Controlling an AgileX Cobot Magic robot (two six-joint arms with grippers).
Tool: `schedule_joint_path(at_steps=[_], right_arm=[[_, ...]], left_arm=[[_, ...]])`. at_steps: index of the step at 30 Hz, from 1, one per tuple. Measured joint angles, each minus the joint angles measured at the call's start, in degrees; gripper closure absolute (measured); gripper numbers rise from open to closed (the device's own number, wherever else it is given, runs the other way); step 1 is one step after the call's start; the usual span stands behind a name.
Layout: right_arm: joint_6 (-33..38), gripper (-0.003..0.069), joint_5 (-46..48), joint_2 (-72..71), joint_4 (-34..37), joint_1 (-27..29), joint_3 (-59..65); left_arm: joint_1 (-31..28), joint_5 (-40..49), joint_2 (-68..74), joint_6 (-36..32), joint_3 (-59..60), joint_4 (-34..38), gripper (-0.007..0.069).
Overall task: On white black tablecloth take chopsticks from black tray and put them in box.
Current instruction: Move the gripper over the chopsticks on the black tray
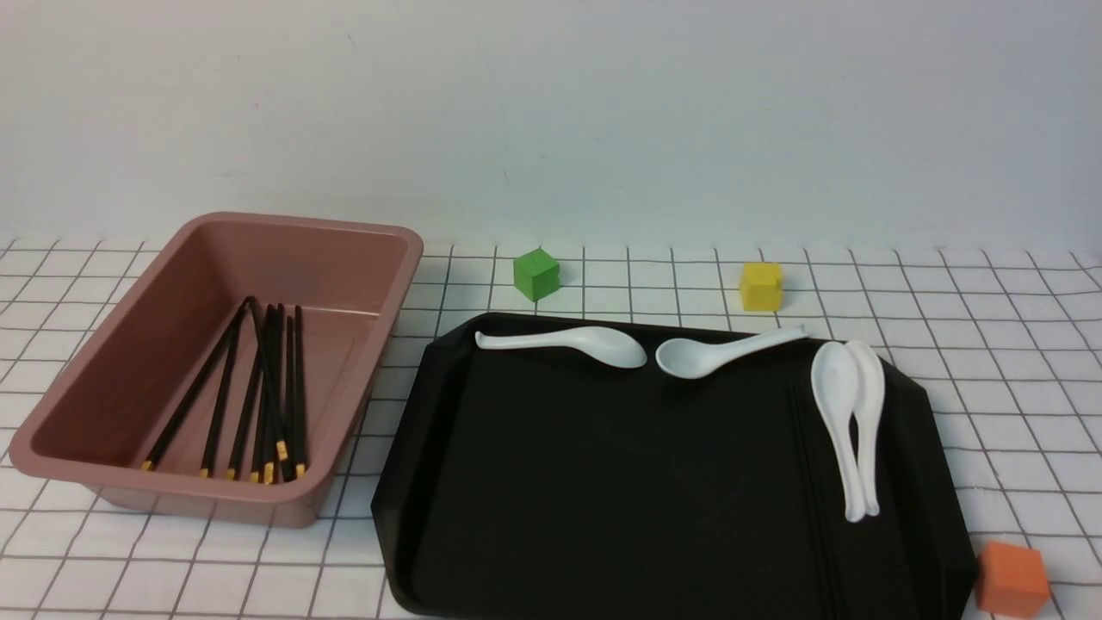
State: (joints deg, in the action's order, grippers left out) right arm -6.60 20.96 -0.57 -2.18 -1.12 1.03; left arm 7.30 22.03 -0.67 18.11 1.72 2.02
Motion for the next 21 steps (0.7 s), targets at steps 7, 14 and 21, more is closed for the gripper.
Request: schedule_joint_path(at_steps=[7,14,21], right_arm=[[-11.7,0.044,-3.5,0.0,15.4,0.0,0.4],[-21.4,0.0435,-6.8,0.0,31.4,0.0,0.4],[-13.4,0.0433,-10.6,0.2,30.4,0.0,-2.3]], left_arm=[[0.0,0.0,0.0,0.0,0.0,0.0,0.0387],[0.0,0.0,0.0,0.0,0.0,0.0,0.0387],[0.0,0.0,0.0,0.0,0.0,0.0,0.0387]])
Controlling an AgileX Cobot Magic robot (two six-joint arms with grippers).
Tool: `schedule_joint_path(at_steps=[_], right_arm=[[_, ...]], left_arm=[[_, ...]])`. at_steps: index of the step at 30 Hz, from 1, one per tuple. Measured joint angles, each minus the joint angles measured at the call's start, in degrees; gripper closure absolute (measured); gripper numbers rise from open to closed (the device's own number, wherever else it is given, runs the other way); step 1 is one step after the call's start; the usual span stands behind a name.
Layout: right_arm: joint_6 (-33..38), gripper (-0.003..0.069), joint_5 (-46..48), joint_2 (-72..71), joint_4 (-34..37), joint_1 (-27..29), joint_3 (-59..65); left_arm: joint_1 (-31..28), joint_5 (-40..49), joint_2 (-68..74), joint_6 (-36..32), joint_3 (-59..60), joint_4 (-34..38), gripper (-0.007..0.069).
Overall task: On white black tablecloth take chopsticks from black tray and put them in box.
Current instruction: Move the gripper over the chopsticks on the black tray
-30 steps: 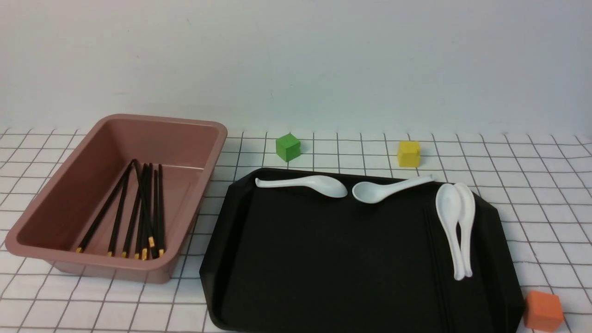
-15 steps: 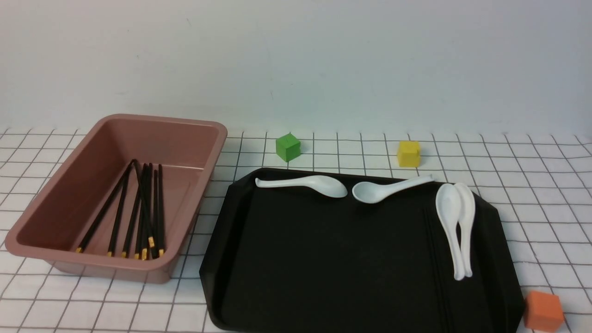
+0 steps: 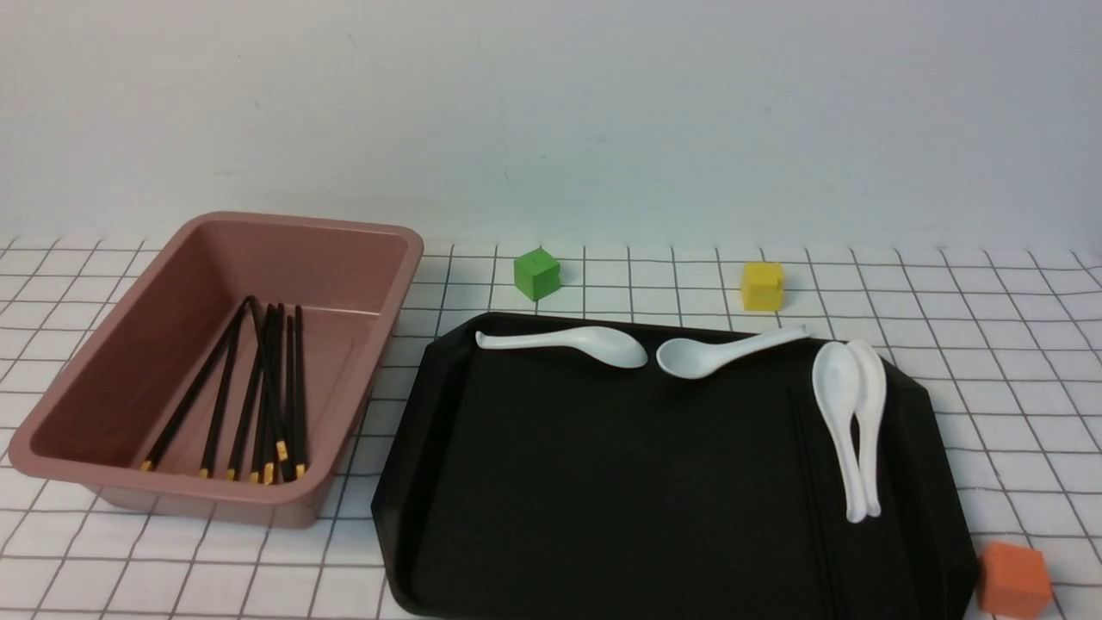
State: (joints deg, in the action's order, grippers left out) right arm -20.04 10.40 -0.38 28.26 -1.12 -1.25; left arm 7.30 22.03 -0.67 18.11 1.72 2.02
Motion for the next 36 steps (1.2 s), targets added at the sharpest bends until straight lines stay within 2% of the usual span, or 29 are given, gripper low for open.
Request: schedule_joint_path(at_steps=[2,5,7,9,14,17,20,24,26,27,32,36], right_arm=[[4.0,0.0452,-1.3,1.6,-1.1,0.0,-3.3],[11.3,0.0544,0.0,9.3,-3.9,0.0,-10.2],[15.0,0.0628,5.2,17.2,-6.5,0.0,-15.3],[16.6,0.0666,12.1,25.4,-8.7,0.0,-19.7],[19.1,0.0657,26.5,46.2,-10.8,-0.1,-27.8],[22.2,0.0631,29.3,57.0,-9.8,-1.5,-30.3],[23.4,0.0583,29.7,66.0,-8.4,-6.8,-32.9],[20.0,0.0544,28.5,74.2,-11.1,-13.1,-36.6],[13.3,0.0514,27.7,79.2,-16.3,-16.5,-39.9],[12.7,0.0514,27.7,79.5,-16.3,-16.5,-40.2],[-2.3,0.04,28.4,87.7,-26.8,-21.0,-47.6],[-5.8,0.0348,29.0,92.8,-28.3,-23.1,-51.1]], left_arm=[[0.0,0.0,0.0,0.0,0.0,0.0,0.0387],[0.0,0.0,0.0,0.0,0.0,0.0,0.0387],[0.0,0.0,0.0,0.0,0.0,0.0,0.0387],[0.0,0.0,0.0,0.0,0.0,0.0,0.0387],[0.0,0.0,0.0,0.0,0.0,0.0,0.0387],[0.0,0.0,0.0,0.0,0.0,0.0,0.0387],[0.0,0.0,0.0,0.0,0.0,0.0,0.0387],[0.0,0.0,0.0,0.0,0.0,0.0,0.0387],[0.0,0.0,0.0,0.0,0.0,0.0,0.0387],[0.0,0.0,0.0,0.0,0.0,0.0,0.0387],[0.0,0.0,0.0,0.0,0.0,0.0,0.0387],[0.0,0.0,0.0,0.0,0.0,0.0,0.0387]])
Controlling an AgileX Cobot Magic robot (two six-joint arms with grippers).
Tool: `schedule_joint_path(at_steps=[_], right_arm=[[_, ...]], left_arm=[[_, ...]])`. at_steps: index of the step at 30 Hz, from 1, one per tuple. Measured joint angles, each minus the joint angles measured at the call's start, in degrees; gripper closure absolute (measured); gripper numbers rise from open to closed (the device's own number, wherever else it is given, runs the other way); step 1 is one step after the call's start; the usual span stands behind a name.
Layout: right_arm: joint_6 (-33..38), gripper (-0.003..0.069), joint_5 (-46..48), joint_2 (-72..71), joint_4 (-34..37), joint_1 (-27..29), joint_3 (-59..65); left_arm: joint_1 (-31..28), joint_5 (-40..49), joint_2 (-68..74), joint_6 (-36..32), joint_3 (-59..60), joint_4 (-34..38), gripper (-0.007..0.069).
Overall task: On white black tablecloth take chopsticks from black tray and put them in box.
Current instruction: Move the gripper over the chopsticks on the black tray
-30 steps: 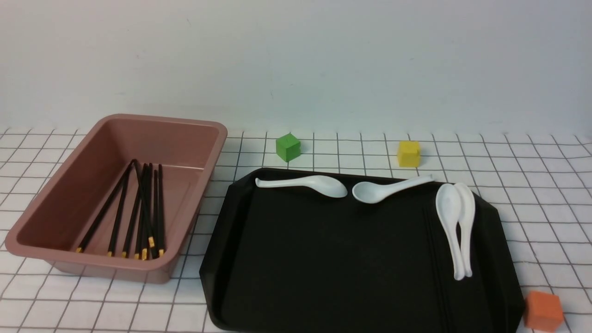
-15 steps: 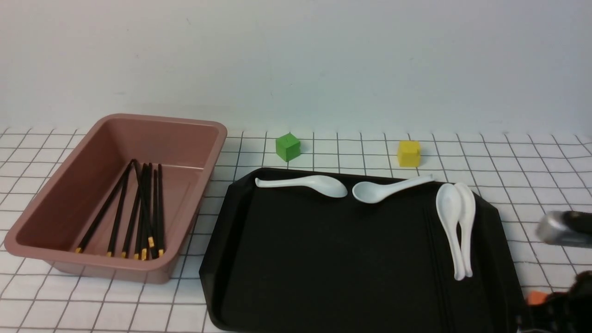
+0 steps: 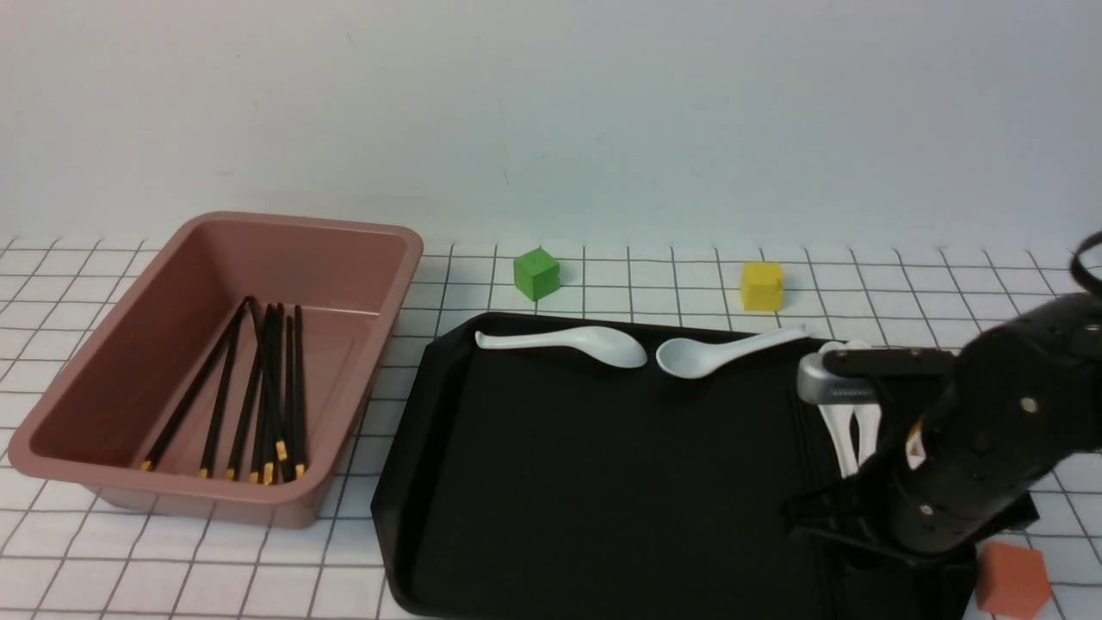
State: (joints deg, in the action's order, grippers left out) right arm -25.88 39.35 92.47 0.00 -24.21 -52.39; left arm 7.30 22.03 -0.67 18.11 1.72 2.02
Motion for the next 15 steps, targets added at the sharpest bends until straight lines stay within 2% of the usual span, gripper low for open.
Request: schedule_joint_path(at_steps=[12,15], right_arm=[[-6.8,0.0336,-0.3,11.2,-3.7,-0.6,-3.6],[-7.0,0.0356,0.1,11.6,-3.7,-0.7,-3.9]], left_arm=[[0.0,0.0,0.0,0.0,0.0,0.0,0.0387],[0.0,0.0,0.0,0.0,0.0,0.0,0.0387]])
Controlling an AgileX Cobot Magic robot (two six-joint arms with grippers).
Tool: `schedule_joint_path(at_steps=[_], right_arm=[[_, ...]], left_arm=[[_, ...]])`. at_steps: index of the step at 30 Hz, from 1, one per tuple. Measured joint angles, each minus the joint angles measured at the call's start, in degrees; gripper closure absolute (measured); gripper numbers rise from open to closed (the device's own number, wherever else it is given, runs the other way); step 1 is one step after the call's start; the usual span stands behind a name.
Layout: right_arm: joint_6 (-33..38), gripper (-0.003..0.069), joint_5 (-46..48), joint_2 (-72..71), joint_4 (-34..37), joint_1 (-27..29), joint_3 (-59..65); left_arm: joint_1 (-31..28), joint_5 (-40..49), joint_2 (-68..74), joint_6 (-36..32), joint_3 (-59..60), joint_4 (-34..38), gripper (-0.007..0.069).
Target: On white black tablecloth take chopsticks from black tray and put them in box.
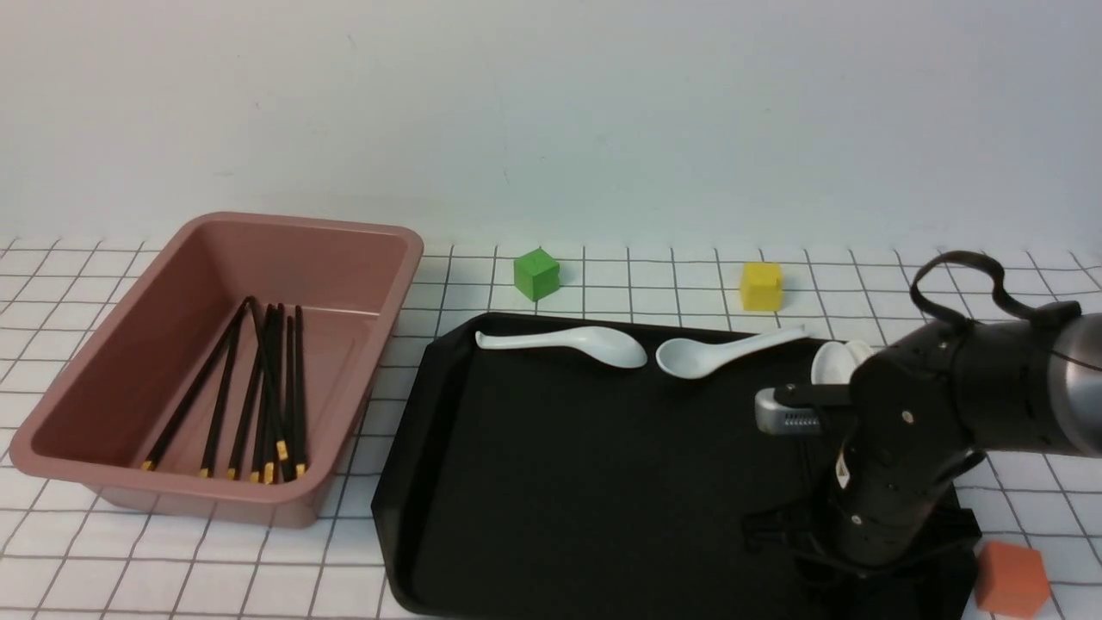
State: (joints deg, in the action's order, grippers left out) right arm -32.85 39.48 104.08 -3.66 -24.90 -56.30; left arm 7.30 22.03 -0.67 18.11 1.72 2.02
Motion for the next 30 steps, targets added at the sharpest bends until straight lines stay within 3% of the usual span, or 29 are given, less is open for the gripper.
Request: schedule_joint_path(at_steps=[7,14,21,26,30], right_arm=[[-0.3,0.0552,0.4,0.0,0.2,-0.2,-0.2],[-0.4,0.0548,1.4,-0.7,0.0,-0.2,-0.3],[-0.4,0.0548,11.4,-6.8,1.7,-0.2,-7.0],[2.5,0.0548,14.7,-10.5,7.5,-0.9,-14.1],[8.8,0.0548,9.7,-10.2,16.4,-5.3,-21.2]], left_arm=[[0.0,0.0,0.0,0.0,0.0,0.0,0.0387],[0.0,0.0,0.0,0.0,0.0,0.0,0.0387],[0.0,0.0,0.0,0.0,0.0,0.0,0.0386],[0.0,0.0,0.0,0.0,0.0,0.0,0.0386],[0.0,0.0,0.0,0.0,0.0,0.0,0.0386]])
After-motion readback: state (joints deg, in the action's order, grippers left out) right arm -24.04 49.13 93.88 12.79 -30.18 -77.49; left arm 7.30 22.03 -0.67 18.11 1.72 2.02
